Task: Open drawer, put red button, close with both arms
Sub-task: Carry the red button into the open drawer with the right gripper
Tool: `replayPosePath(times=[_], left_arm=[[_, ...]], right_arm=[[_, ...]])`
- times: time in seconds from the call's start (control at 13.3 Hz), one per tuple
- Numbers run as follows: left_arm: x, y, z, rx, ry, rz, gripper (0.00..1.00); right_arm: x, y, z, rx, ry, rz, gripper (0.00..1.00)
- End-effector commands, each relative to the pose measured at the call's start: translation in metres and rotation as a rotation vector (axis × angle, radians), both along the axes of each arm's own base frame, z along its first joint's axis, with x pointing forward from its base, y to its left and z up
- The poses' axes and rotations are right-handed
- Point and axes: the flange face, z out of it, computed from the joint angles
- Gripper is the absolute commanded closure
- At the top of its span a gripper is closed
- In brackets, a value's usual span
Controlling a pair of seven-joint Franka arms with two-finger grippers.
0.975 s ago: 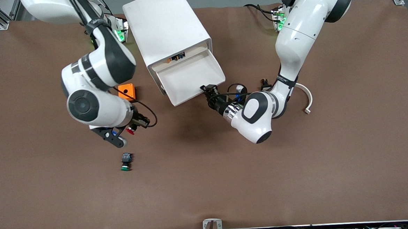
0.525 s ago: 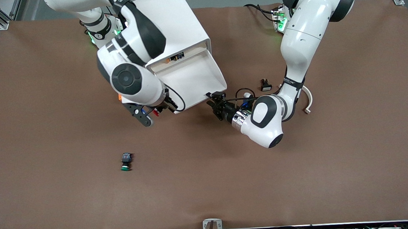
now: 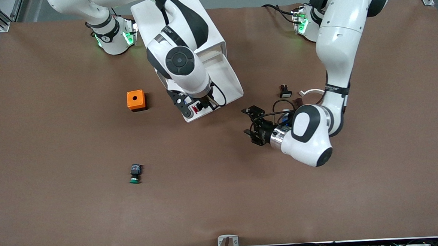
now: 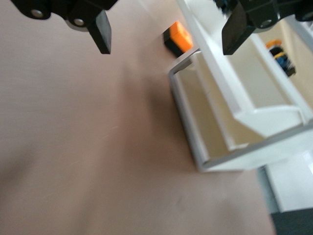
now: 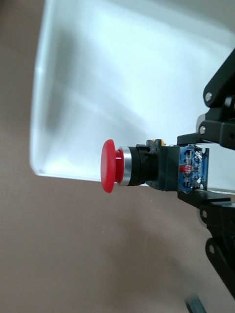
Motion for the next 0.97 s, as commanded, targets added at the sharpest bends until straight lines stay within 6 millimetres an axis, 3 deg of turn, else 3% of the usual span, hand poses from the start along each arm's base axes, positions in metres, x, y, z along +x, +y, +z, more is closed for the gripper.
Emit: replayPosePath(times=[0.0,0.15,0.3,0.53,0.67,0.75,0.9], left_arm=[[0.009,0.034,0.028,0.060,-0.161,-0.158,0.00],[0.005,0.033,0.031,0.066,-0.244,-0.314,0.01],[-0.001,0.024,0.061,0.020,-0.391,-0.557,0.01],[0.003,0.038,0.075,-0.022,-0.474,-0.703,0.00],[0.003,0.036,0.073,-0.108,-0.553,-0.880,0.00],[0.005,0.033,0.073,-0.161,-0.610,-0.960,0.00],[0.005,0.022,0.067,-0.241,-0.687,-1.072,0.00]], right_arm=[[-0.021,0.003,-0.006,0.003,-0.013,-0.054,0.99],[-0.026,0.006,-0.013,0.010,-0.023,-0.063,0.99],[-0.031,0.011,-0.018,0.011,-0.032,-0.085,0.95],[-0.030,0.009,-0.016,0.010,-0.038,-0.090,0.53],[-0.024,0.003,0.001,0.022,-0.055,-0.096,0.06],[-0.020,-0.002,0.008,0.024,-0.066,-0.093,0.00],[0.007,-0.038,0.039,0.024,-0.100,-0.048,0.00]])
